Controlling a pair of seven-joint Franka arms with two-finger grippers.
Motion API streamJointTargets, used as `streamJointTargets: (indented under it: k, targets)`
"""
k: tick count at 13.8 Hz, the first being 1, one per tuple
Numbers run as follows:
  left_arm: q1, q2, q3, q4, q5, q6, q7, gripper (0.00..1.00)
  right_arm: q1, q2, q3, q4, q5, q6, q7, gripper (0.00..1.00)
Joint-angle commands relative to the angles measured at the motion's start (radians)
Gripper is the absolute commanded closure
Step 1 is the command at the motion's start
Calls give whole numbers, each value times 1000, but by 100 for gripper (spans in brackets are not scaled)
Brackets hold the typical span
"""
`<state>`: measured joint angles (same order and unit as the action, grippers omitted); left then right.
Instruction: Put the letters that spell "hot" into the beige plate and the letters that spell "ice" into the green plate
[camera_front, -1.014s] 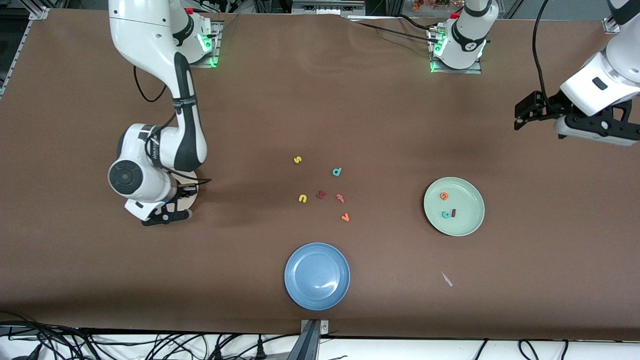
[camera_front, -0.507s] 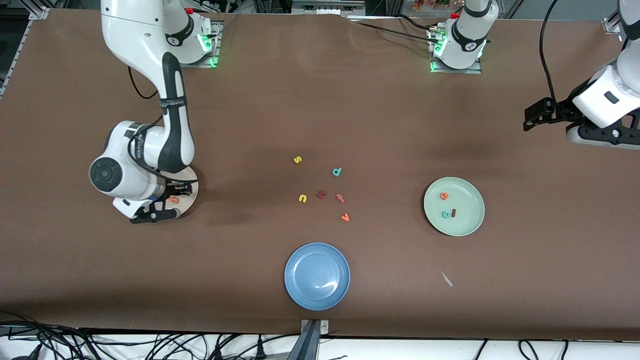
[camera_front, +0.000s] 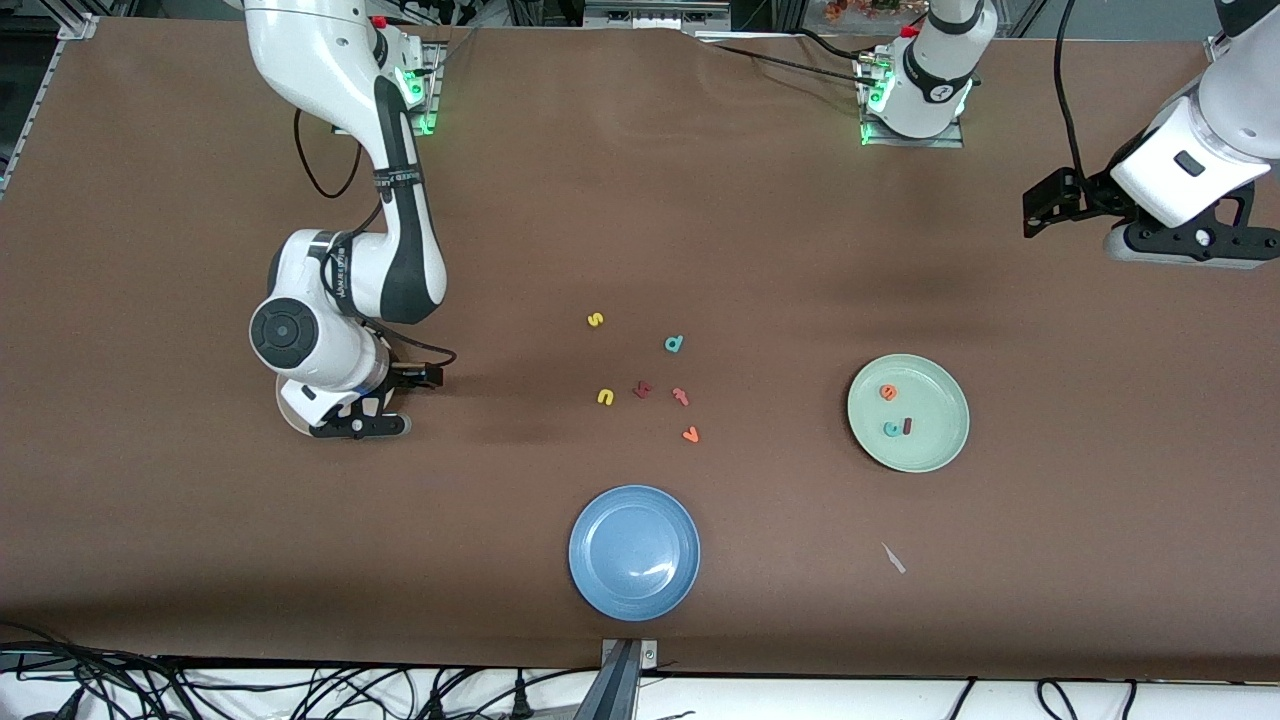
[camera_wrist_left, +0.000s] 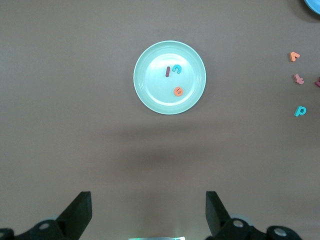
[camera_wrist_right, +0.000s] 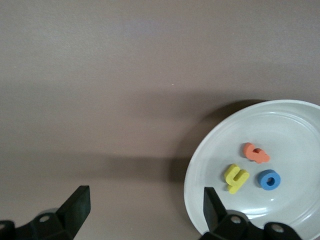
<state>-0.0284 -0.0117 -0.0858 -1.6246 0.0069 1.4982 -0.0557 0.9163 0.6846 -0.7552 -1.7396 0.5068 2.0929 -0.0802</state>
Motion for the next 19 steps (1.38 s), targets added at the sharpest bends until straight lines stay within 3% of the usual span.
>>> streamJointTargets:
  k: [1, 5, 11, 12, 14, 16, 19]
  targets:
    - [4, -2, -5, 12, -45, -23, -10, 0, 10, -17, -1, 9, 12, -14, 22, 0]
    - [10, 42, -3, 15, -42, -19, 137, 0, 15, -11, -6, 28, 13, -33, 23, 0]
    - [64, 47, 3, 52, -44, -18, 151, 0, -11, -14, 2, 52, 1, -66, 31, 0]
    - [59, 47, 0, 51, -44, -18, 151, 0, -32, -23, 28, 60, -2, -68, 31, 0]
    - [50, 68, 0, 52, -41, -18, 149, 0, -170, -83, 159, 60, -33, -68, 33, 0]
    - [56, 70, 0, 66, -41, -16, 149, 0, -317, -135, 297, 58, -147, -67, 33, 0]
    - [54, 70, 0, 72, -39, -16, 149, 0, -469, -212, 428, 39, -278, -67, 28, 0]
